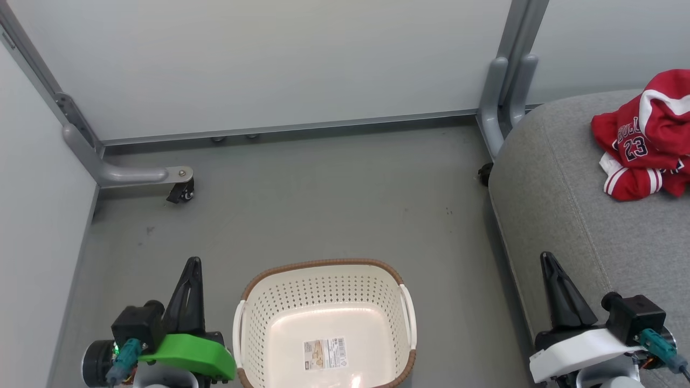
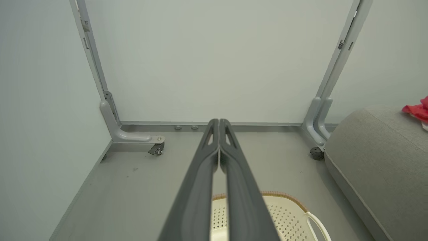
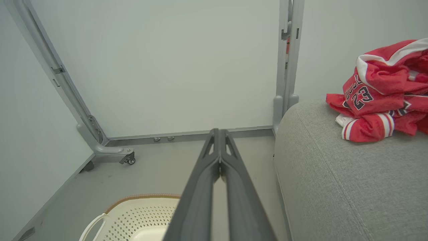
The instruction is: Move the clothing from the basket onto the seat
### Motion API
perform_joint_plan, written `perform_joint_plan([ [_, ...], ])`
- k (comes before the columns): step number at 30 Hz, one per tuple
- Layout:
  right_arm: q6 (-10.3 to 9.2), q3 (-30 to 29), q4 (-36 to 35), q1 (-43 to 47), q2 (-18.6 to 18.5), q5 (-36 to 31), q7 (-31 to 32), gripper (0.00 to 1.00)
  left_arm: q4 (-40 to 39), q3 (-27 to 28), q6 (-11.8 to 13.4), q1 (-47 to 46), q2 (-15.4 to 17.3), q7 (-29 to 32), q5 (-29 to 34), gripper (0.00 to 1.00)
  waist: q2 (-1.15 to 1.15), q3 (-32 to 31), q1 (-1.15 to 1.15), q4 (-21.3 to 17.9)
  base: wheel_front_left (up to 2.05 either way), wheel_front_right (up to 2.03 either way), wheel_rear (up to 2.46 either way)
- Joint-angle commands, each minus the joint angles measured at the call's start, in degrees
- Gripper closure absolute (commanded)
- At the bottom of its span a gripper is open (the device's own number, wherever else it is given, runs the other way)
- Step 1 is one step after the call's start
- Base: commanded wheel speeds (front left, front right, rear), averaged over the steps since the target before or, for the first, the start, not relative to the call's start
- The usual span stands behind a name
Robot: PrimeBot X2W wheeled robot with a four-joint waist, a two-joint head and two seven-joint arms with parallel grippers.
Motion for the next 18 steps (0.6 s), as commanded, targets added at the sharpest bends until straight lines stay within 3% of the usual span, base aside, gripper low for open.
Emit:
perform_joint_plan([
  [1,0.0,-0.24,-0.54,-0.82,-0.3,2.95,0.58,1.0,-0.77,0.88,-0.34,-0.88,0.07,0.69,-2.71,1.0,0.02,-0.02,0.0,-0.08,0.0,0.0,0.0],
  [18,-0.01,-0.94,1.46,-2.66,-0.89,20.69,4.61,1.0,-1.61,3.67,-1.01,-1.41,-0.41,5.03,-19.64,1.0,0.07,-0.16,0.0,-0.88,0.0,0.0,0.0],
])
